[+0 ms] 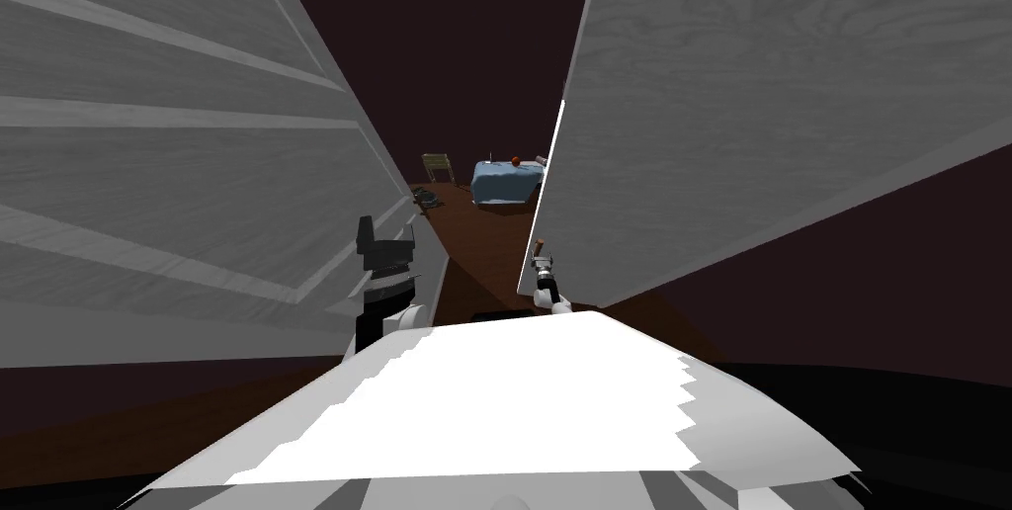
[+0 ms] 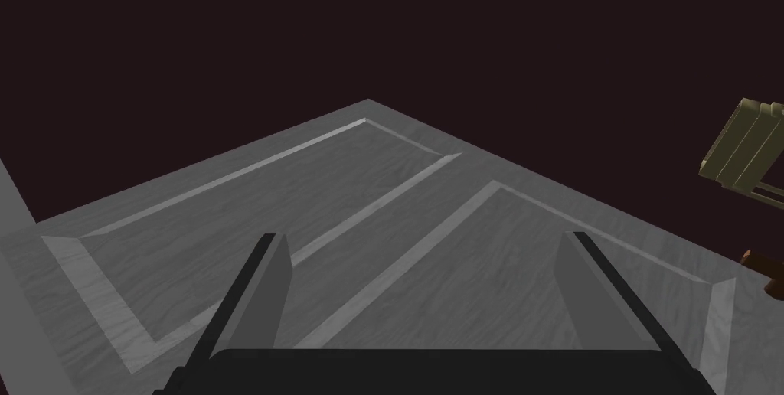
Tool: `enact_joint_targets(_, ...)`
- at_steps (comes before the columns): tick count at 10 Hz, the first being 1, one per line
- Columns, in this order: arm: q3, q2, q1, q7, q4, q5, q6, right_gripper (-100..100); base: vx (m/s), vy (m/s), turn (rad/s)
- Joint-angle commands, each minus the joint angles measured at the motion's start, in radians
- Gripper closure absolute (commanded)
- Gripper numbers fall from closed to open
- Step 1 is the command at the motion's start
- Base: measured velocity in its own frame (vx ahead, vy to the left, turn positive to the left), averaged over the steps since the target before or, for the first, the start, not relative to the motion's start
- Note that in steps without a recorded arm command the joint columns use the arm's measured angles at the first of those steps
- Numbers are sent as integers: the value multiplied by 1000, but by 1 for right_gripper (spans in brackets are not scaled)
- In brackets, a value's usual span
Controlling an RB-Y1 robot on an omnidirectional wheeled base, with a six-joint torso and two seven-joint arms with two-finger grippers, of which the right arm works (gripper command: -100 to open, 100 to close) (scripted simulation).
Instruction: Push the door open
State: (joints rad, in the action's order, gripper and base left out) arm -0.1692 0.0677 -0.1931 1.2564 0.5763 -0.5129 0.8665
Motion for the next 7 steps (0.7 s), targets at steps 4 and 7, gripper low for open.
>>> enact_joint_targets(4, 42, 10, -5, -13, 0, -23, 8, 100, 138, 50, -40)
enact_joint_targets(7, 78, 0, -7, -24, -2, -44, 11, 100, 163, 80, -74)
